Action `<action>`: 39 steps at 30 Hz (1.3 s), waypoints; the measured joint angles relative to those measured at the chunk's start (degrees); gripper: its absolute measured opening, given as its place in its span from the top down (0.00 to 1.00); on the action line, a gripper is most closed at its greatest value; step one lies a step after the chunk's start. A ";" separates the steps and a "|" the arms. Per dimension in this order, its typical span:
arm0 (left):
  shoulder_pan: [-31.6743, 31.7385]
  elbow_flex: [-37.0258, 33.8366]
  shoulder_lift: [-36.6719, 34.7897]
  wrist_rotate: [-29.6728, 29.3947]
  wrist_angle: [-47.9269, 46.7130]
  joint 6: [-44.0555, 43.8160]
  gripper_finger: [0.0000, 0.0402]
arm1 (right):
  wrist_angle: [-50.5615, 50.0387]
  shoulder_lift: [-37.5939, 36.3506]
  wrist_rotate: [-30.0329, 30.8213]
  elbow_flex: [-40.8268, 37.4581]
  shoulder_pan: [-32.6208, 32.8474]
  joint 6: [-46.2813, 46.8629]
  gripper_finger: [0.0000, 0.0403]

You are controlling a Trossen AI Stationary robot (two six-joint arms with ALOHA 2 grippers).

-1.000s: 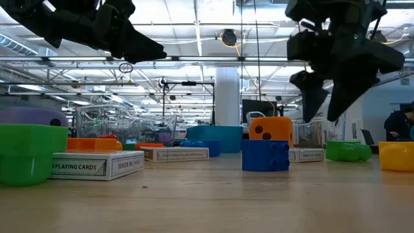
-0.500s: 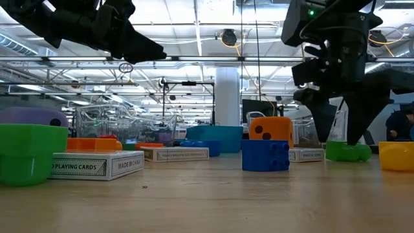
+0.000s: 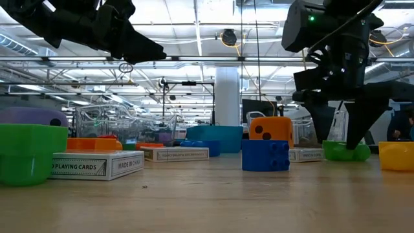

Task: Pick & Place Toys
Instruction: Put the green game piece into the left transparent bin

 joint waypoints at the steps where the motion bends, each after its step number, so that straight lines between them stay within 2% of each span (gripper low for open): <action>1: 0.00 0.00 0.00 -0.02 0.00 -0.02 0.43 | 0.06 0.00 0.01 0.00 0.00 -0.17 0.37; 14: 0.00 0.00 0.00 -0.01 -0.53 -0.18 0.43 | 2.50 0.00 0.08 -3.35 -0.09 4.47 0.38; 18: 0.00 -0.02 0.00 -0.02 -1.06 -0.18 0.43 | 3.65 0.00 1.93 -4.33 -0.09 6.00 0.38; 34: 0.00 -0.02 0.00 -0.02 -1.20 -0.38 0.43 | 4.61 0.00 3.21 -4.33 -0.13 6.02 0.38; 39: 0.00 -0.02 0.00 -0.02 -1.20 -0.38 0.43 | 4.61 0.00 3.21 -4.33 -0.13 6.02 0.42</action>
